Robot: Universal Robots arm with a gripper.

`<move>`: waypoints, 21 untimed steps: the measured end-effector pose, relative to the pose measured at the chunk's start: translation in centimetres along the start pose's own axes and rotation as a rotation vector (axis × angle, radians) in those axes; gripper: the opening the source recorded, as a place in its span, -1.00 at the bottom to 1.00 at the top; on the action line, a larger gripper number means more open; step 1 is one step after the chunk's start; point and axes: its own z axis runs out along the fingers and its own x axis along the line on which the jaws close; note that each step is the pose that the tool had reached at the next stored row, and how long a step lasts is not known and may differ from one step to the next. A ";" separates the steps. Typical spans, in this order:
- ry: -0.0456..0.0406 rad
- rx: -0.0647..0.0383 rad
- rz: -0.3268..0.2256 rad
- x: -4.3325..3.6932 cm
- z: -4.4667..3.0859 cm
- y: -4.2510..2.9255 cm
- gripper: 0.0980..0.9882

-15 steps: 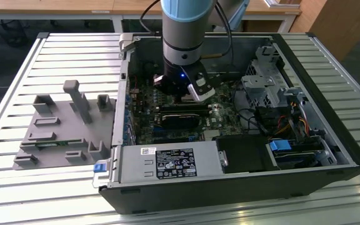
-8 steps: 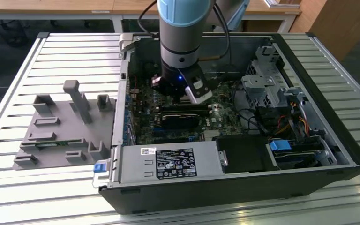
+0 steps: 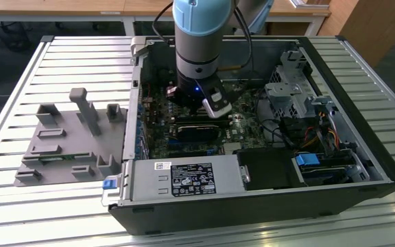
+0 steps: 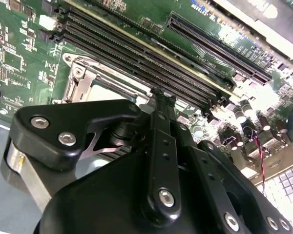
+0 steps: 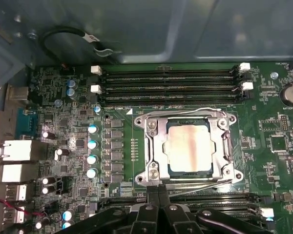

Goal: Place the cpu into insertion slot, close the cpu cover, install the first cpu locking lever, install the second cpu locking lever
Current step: 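Install the second cpu locking lever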

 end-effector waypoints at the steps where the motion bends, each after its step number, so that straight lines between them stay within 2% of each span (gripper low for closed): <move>1: 0.0001 -0.004 0.001 0.03 -0.01 -0.07 -0.98; 5: 0.0006 -0.019 0.002 0.35 -0.05 -0.25 -0.98; 9: -0.0007 -0.023 0.009 0.45 0.10 -0.36 -0.98; 13: -0.0016 -0.032 0.016 0.50 0.42 -0.47 -0.98; 21: -0.0015 -0.060 0.024 0.67 0.67 -0.99 -0.98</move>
